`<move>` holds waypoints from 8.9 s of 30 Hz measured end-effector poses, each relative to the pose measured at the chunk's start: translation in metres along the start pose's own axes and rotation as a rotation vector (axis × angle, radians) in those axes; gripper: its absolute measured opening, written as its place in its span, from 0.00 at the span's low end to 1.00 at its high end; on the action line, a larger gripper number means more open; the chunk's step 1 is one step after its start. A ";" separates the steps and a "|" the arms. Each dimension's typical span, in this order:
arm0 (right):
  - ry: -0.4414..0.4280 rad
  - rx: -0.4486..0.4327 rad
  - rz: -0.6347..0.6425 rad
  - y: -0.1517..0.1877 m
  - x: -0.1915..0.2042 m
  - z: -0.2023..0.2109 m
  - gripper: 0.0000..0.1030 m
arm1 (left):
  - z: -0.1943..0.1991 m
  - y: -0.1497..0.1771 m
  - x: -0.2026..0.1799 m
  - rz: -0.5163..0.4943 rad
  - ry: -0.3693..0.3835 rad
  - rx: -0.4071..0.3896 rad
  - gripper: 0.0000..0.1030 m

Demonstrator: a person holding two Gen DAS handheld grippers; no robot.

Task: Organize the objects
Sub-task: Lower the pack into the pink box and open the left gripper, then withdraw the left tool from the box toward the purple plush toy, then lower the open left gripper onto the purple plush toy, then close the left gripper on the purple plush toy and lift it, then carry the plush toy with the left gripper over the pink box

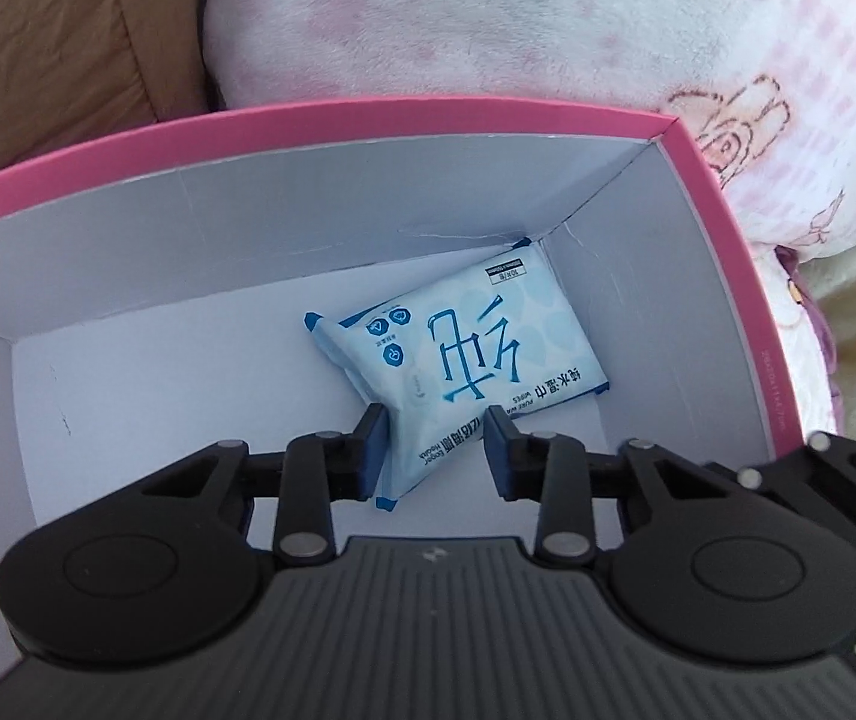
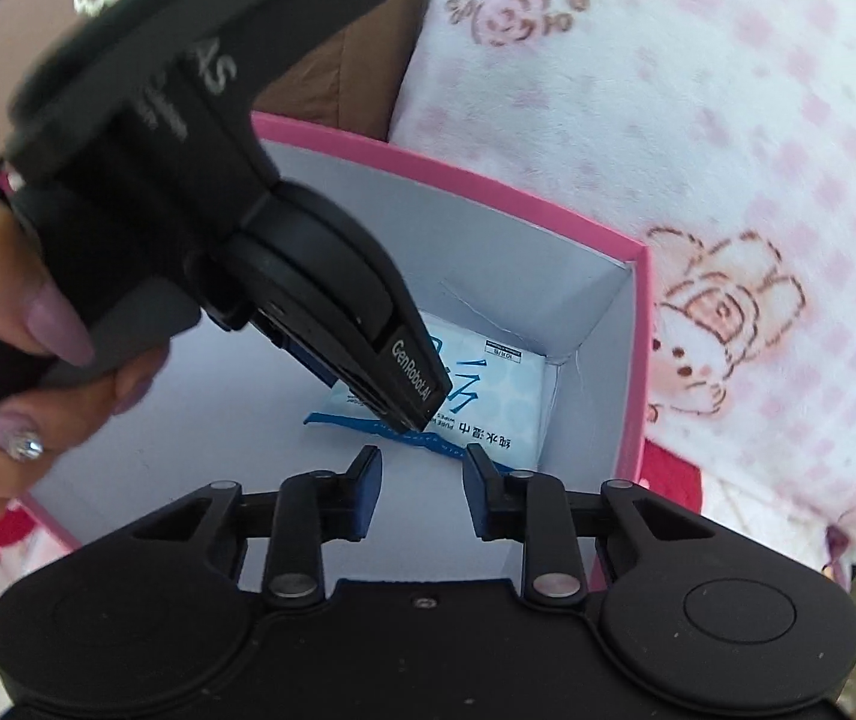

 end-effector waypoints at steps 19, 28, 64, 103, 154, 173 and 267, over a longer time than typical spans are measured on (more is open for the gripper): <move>-0.073 -0.026 -0.116 0.003 -0.012 0.047 0.35 | 0.099 0.030 -0.017 -0.206 -0.010 -0.121 0.33; -0.058 -0.043 -0.115 -0.010 0.000 0.081 0.35 | 0.150 0.054 -0.026 -0.213 0.004 -0.151 0.33; -0.086 -0.117 -0.048 0.036 0.043 0.249 0.50 | 0.303 0.169 -0.067 -0.241 0.077 -0.181 0.40; -0.145 -0.048 -0.085 0.152 0.026 0.276 0.66 | 0.276 0.258 -0.135 -0.339 0.117 0.008 0.49; 0.014 -0.093 -0.094 0.219 -0.014 0.137 0.83 | 0.106 0.229 -0.156 -0.163 0.226 -0.084 0.71; 0.003 -0.050 -0.188 0.225 -0.034 0.118 0.83 | 0.082 0.226 -0.165 -0.147 0.262 -0.104 0.47; -0.047 0.023 -0.118 0.222 0.054 0.186 0.54 | 0.183 0.287 -0.137 -0.126 0.271 -0.101 0.26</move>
Point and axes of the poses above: each gripper's, at about its wrist camera, not at the fingertips, and z roughly against the way its jaws point, x to its left, y to its underside, the point moved 9 cm from there along -z, roughly the way its jaws point, and after that the axes turned 13 degrees about -z, right-handed, at the moved point
